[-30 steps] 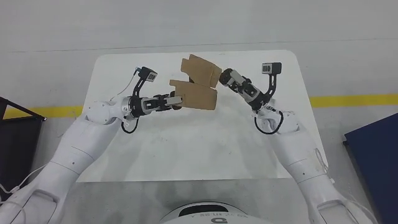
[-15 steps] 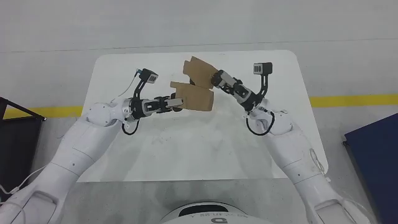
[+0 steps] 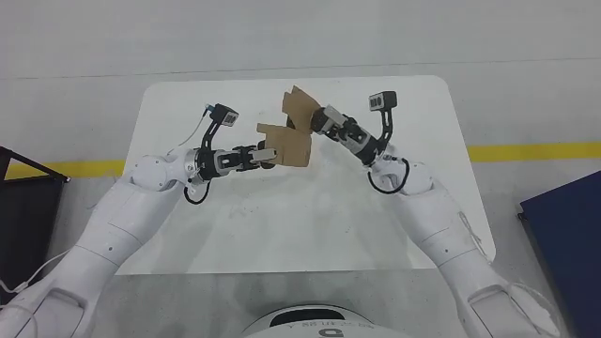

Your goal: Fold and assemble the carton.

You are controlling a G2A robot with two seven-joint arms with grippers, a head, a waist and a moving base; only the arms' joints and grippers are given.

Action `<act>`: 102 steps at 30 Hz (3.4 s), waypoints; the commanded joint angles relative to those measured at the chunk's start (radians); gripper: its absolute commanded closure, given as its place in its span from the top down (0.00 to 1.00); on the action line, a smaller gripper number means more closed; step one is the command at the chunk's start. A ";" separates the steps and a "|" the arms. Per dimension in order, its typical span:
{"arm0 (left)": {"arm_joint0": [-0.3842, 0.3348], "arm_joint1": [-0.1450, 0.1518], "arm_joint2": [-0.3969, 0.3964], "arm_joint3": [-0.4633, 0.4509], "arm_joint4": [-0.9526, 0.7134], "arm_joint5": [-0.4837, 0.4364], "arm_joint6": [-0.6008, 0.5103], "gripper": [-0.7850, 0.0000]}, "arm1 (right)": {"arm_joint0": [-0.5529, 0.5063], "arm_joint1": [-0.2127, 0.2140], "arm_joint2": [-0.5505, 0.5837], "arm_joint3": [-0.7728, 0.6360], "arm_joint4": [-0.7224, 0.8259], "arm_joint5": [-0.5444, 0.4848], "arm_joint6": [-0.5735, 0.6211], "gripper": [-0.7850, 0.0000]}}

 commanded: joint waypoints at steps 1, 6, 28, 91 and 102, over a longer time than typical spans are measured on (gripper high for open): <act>-0.002 0.000 0.002 -0.001 0.000 0.000 0.000 0.00 | 0.009 -0.001 -0.001 0.022 0.069 0.003 0.061 0.76; -0.008 0.000 0.008 0.003 -0.003 0.004 -0.004 0.00 | 0.026 -0.003 -0.001 0.055 0.229 0.023 0.214 0.71; -0.036 -0.006 0.018 0.047 -0.022 0.016 -0.015 0.00 | 0.041 0.004 0.041 0.052 0.312 0.119 0.471 0.43; -0.047 -0.124 0.071 0.144 0.188 0.087 0.208 1.00 | -0.088 0.018 0.054 -0.087 0.061 -0.015 0.174 0.00; -0.081 -0.156 0.089 0.169 0.307 0.085 0.319 1.00 | -0.128 0.020 0.026 -0.113 0.028 0.002 0.177 0.00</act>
